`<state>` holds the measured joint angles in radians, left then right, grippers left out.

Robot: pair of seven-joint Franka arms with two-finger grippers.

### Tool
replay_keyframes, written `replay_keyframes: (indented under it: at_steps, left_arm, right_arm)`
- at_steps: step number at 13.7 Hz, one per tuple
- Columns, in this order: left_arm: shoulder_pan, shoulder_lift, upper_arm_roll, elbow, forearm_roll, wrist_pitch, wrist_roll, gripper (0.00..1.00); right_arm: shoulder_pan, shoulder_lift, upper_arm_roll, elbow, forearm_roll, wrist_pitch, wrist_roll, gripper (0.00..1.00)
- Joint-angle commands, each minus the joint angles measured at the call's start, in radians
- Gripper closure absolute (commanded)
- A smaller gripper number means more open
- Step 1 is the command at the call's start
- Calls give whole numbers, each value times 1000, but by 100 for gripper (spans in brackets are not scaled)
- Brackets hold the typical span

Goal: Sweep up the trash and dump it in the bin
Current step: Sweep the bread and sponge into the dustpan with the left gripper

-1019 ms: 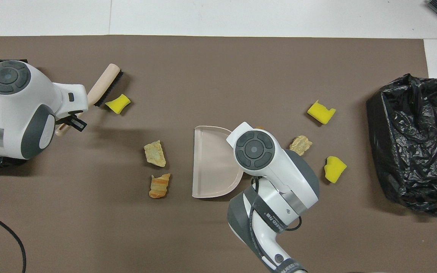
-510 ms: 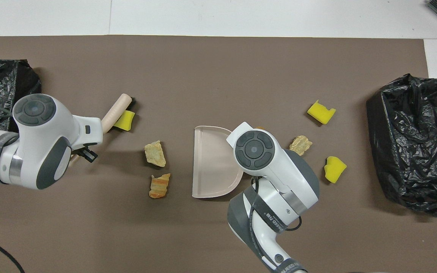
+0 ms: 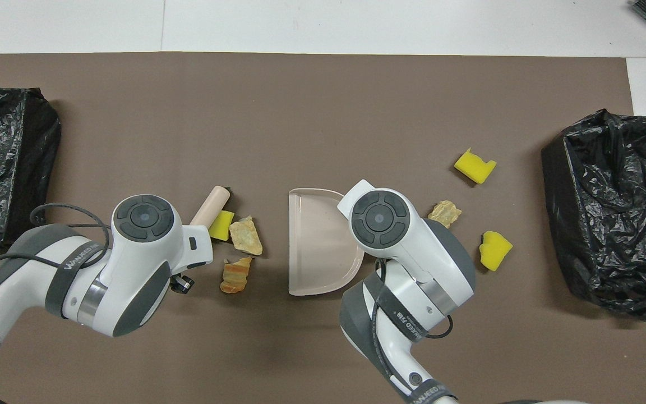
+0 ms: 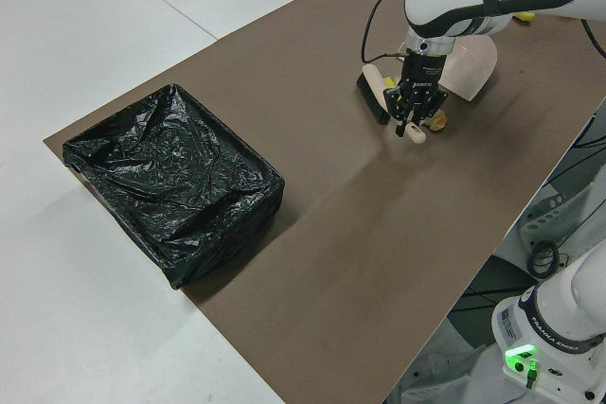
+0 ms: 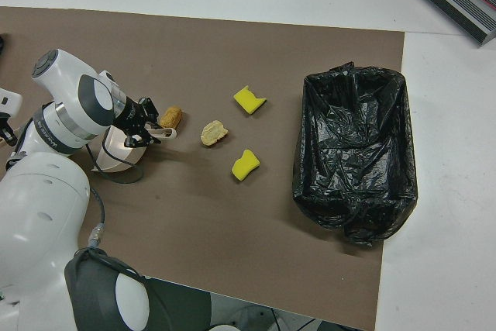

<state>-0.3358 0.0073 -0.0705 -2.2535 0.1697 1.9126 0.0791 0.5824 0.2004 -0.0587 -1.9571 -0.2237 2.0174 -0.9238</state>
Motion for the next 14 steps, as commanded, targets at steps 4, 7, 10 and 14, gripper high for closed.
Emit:
replay_keyframes:
  at_steps: [4,7,10,14]
  left_arm:
    - [-17,-70,20,42,-87,-251,-342,100]
    - [-74,-124,14,-32,-122,-262,-600,100]
    - [-117,-132,14,-49,-235,-229,-683,100]
    - [-158,-84,14,-58,-326,-107,-703,100]
  right_arm:
    - [-19,1,5,-5,-28,-28,-69,100]
    - [-19,-1,6,-6,-28,-34,-70,100]
    - [-19,-1,6,-8,-28,-32,-70,100]
    - [-19,-3,6,-8,-28,-34,-69,100]
